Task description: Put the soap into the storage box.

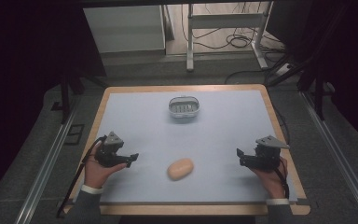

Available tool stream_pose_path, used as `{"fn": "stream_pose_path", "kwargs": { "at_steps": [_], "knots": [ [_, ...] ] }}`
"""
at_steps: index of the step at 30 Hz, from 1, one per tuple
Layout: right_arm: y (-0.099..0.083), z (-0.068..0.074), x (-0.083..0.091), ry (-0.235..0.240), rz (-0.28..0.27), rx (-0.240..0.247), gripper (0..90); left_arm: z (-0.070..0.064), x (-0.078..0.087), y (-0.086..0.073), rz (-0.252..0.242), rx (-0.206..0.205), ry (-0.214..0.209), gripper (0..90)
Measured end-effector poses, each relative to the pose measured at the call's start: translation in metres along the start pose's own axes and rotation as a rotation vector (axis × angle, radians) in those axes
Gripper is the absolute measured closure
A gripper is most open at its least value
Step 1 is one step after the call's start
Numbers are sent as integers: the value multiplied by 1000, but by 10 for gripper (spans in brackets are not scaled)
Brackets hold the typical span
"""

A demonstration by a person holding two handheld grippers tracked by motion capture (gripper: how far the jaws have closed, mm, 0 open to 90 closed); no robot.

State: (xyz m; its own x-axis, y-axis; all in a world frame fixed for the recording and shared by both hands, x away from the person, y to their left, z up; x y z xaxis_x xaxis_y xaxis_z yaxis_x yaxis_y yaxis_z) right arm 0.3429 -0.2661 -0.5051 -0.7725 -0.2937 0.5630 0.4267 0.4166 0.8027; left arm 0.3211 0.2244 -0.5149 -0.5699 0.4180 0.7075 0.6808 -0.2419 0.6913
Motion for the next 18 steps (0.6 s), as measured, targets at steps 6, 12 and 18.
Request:
{"fn": "stream_pose_path", "kwargs": {
  "at_steps": [6,12,18],
  "knots": [
    [-4,-2,-1,10,9,-35,39,0,-2,0,10,0,8,198],
    [-5,-5,4,-2,-1,-48,47,-1,-1,0,12,0,0,198],
    [-6,-5,5,-8,-1,-62,47,0,0,1,14,5,-8,198]
  ]
}}
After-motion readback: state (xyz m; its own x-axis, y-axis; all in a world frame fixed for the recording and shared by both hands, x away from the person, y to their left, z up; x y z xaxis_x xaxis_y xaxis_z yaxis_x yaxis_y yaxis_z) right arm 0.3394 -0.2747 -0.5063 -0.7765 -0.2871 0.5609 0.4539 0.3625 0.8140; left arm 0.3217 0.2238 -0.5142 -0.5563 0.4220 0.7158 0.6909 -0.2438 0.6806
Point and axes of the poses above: each handheld gripper's, and its own axes: x roughly backward along the jaws, y roughly out of its top, z roughly to its left, the point moved 2 cm from there along -x, roughly forward along the jaws, and after that the axes turned 10 degrees about x, right-handed, at the moved point
